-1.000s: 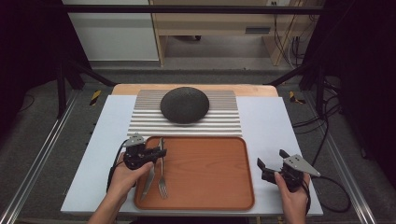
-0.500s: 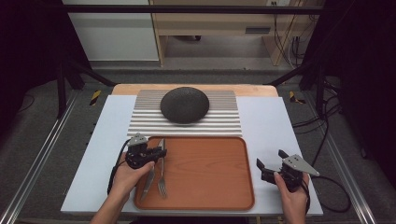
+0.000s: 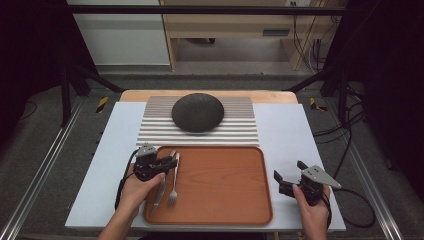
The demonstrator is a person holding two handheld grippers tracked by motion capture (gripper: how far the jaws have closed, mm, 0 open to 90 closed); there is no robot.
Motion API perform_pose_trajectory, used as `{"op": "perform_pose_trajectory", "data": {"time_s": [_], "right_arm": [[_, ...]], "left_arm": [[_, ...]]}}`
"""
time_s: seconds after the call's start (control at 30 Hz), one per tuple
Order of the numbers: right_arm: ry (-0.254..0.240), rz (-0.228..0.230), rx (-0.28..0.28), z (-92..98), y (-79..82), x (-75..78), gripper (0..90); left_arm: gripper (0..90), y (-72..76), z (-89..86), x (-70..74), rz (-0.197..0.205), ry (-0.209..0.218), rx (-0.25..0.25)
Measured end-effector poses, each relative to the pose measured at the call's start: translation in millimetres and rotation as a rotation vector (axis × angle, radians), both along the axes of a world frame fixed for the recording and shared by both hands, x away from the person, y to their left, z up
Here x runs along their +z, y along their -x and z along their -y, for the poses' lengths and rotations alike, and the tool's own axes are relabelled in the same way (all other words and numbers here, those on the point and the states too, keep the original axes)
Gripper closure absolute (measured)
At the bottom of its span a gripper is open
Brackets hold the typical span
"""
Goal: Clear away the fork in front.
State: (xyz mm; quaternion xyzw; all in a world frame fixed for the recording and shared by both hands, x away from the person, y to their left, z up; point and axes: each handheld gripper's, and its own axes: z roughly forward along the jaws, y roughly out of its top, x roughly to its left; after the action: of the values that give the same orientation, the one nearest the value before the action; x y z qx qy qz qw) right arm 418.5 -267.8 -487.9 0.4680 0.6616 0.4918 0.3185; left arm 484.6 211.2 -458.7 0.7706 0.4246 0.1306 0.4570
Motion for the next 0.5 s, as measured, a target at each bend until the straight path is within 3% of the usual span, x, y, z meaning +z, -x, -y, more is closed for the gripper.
{"op": "perform_pose_trajectory", "data": {"time_s": [0.3,0.5], "right_arm": [[-0.003,0.002,0.005,-0.9,0.4,0.5,6.3],[-0.005,0.012,0.012,-1.9,0.7,2.0,5.8]], "left_arm": [[57.5,5.1,0.0,11.6,0.082,-0.008,0.031],[47.5,6.9,-0.7,21.2,0.138,-0.02,0.063]]}}
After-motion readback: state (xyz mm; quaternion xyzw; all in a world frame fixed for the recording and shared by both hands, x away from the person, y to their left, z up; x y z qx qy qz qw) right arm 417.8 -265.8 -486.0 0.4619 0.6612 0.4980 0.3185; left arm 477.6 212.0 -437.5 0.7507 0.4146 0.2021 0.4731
